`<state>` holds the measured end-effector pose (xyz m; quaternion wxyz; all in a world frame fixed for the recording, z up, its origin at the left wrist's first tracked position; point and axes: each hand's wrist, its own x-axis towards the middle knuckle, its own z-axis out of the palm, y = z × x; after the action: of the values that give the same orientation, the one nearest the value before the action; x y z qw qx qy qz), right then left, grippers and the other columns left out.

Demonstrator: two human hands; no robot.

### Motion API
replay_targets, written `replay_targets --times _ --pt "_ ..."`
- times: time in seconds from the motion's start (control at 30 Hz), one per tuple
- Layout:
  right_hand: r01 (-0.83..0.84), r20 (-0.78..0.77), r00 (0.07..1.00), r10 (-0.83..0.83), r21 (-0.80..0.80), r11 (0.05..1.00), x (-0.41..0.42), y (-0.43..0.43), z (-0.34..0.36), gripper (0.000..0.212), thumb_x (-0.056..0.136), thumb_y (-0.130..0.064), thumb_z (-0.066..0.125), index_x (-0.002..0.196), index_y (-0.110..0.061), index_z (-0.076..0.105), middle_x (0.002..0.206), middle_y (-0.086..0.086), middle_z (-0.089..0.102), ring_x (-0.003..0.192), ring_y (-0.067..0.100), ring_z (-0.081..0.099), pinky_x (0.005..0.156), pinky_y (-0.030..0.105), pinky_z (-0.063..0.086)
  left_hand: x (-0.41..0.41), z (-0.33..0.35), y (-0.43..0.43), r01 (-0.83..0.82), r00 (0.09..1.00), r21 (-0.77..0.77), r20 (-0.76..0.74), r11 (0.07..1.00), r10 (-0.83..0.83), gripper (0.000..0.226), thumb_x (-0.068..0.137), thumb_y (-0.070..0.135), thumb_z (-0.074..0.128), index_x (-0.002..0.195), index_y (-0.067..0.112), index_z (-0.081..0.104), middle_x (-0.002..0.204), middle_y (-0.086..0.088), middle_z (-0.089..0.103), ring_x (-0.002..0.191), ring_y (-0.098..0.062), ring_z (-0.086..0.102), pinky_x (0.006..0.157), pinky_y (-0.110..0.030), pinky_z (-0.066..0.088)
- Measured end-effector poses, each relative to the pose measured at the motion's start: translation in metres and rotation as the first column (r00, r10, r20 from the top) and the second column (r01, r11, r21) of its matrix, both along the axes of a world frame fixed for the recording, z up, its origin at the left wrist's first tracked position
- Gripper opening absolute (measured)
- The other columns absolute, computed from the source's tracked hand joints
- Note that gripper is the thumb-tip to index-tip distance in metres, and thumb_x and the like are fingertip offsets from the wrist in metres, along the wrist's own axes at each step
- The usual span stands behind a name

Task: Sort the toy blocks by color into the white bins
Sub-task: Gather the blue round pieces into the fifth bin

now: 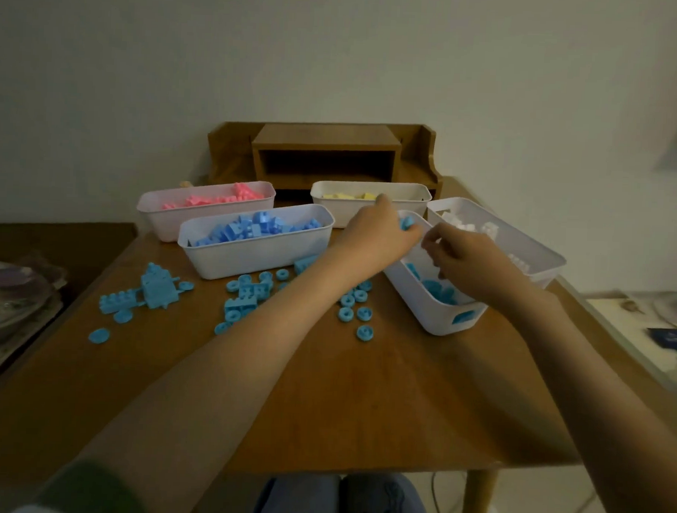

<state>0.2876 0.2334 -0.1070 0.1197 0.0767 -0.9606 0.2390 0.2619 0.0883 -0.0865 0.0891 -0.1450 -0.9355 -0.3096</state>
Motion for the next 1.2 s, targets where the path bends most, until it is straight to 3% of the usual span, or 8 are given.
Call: replay_targets --times 0.17,0.4,0.57,0.8,0.93,1.0,1.1,1.2 --pt "0.070 -0.129 0.989 -0.075 -0.043 0.997 -0.003 0.018 -0.007 0.016 0.096 -0.015 0.039 0.081 -0.016 0.046 0.068 -0.006 0.048 0.062 0.010 0.047 0.054 0.020 0.030 -0.005 0.002 0.045 0.074 0.991 -0.131 -0.101 0.989 -0.088 0.047 0.095 0.038 0.048 0.130 0.010 0.035 0.104 -0.007 0.059 0.083 -0.017 0.056 0.060 -0.027 0.045" --pt "0.052 -0.184 0.980 -0.078 -0.142 0.989 0.002 0.029 -0.018 0.016 0.093 -0.014 0.042 0.082 -0.014 0.053 0.069 -0.002 0.055 0.061 0.009 0.051 0.054 0.019 0.035 -0.015 -0.012 0.065 0.043 0.998 -0.135 -0.038 0.990 -0.048 0.051 0.098 0.038 0.041 0.138 0.008 0.029 0.116 -0.011 0.059 0.097 -0.024 0.060 0.066 -0.031 0.046" --pt "-0.106 -0.290 0.956 -0.052 -0.503 0.858 0.013 0.025 -0.023 0.026 0.093 -0.014 0.042 0.070 -0.018 0.054 0.053 -0.008 0.051 0.048 0.008 0.049 0.049 0.021 0.040 -0.011 -0.004 0.060 -0.009 0.995 -0.078 -0.104 0.997 0.000 0.043 0.098 0.033 0.040 0.130 0.005 0.038 0.109 -0.011 0.060 0.091 -0.022 0.060 0.066 -0.031 0.048" --pt "-0.272 -0.309 0.946 0.101 -0.581 0.767 0.027 0.005 -0.025 0.032 0.097 -0.022 0.040 0.069 -0.026 0.053 0.053 -0.006 0.049 0.047 0.009 0.047 0.045 0.020 0.039 -0.014 -0.011 0.053 0.033 0.985 0.180 0.160 0.983 -0.062 0.031 0.097 0.031 0.044 0.114 0.007 0.054 0.103 -0.013 0.062 0.081 -0.017 0.056 0.063 -0.025 0.043" --pt "-0.286 -0.273 0.952 0.136 -0.641 0.712 0.033 0.002 -0.021 0.037 0.096 -0.028 0.037 0.066 -0.015 0.052 0.054 0.000 0.049 0.046 0.013 0.047 0.044 0.021 0.040 -0.011 -0.021 0.046 0.065 0.972 0.006 0.225 0.998 -0.065 0.022 0.098 0.025 0.044 0.111 0.008 0.047 0.085 -0.006 0.054 0.080 -0.019 0.055 0.066 -0.028 0.045" --pt "-0.265 -0.250 0.959 0.132 -0.631 0.729 0.035 -0.001 -0.019 0.044 0.097 -0.031 0.035 0.068 -0.005 0.054 0.054 0.009 0.050 0.046 0.015 0.048 0.045 0.021 0.041 -0.010 -0.024 0.051 0.136 0.956 -0.112 0.274 0.984 -0.101 0.015 0.097 0.019 0.045 0.104 0.008 0.052 0.081 -0.006 0.058 0.079 -0.021 0.059 0.067 -0.030 0.049" --pt "-0.197 -0.185 0.977 0.106 -0.594 0.780 0.036 -0.004 -0.015 0.046 0.101 -0.031 0.033 0.072 -0.002 0.056 0.056 0.011 0.053 0.047 0.015 0.050 0.048 0.024 0.044 -0.010 -0.028 0.051 0.163 0.943 -0.095 0.307 0.982 -0.127 0.016 0.096 0.017 0.045 0.094 0.009 0.058 0.083 -0.005 0.062 0.081 -0.024 0.062 0.071 -0.032 0.052" --pt "-0.038 -0.098 0.995 -0.007 -0.447 0.894 0.031 -0.004 -0.011 0.028 0.098 -0.027 0.038 0.083 -0.013 0.056 0.068 0.008 0.061 0.056 0.014 0.058 0.055 0.032 0.053 0.001 -0.031 0.037 0.030 0.999 -0.164 0.030 0.986 -0.025 0.025 0.092 0.013 0.051 0.117 0.012 0.048 0.110 0.000 0.048 0.107 -0.020 0.047 0.082 -0.026 0.041"
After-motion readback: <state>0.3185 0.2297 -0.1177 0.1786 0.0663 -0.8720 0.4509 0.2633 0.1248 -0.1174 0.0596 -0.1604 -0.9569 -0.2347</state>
